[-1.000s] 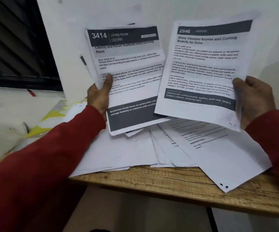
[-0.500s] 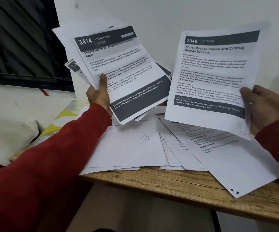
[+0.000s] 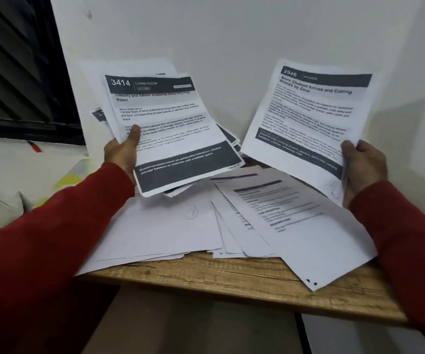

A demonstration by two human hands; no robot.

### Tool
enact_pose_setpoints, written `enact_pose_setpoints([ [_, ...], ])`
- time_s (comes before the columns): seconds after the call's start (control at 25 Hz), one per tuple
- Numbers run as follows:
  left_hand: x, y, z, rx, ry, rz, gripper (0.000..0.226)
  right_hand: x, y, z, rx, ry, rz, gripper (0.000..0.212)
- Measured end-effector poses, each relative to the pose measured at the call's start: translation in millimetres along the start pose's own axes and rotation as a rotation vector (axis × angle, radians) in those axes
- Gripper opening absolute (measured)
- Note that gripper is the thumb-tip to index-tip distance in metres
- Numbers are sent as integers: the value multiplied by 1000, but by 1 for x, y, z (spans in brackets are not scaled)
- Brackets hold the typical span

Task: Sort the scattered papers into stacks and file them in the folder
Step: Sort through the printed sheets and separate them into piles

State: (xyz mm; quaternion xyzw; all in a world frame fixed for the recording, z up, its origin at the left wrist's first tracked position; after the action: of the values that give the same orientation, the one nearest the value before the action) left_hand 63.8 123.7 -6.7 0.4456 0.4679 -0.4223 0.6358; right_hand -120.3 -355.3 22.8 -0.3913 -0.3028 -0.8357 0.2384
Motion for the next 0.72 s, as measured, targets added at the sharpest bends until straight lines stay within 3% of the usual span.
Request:
enact_pose_setpoints([
  [0.12,17,1,7,56,69,-9,30,-2,2,-2,-19,-30,11,18],
  [0.32,22,-8,26,184,233,65,51,16,11,-18,-93,53,-28,16],
  [0.56,16,-19,43,274,384,150,48,26,22,-39,-75,-13,77,19],
  [0.72,18,-31,52,323,393,119,28,41,31,-60,-123,17,60,16],
])
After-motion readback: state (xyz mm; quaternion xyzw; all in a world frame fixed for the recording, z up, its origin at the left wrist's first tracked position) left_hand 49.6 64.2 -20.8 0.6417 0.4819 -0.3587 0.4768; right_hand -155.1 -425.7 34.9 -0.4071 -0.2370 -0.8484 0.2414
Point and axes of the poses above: each hand's wrist, its own y-axis towards the middle knuckle, its own z-axis out of the palm, x = y × z, the point moved 10 cm from there along y, towards the middle knuckle, and after that the axes turned 14 degrees about y, right-handed, at the moved point
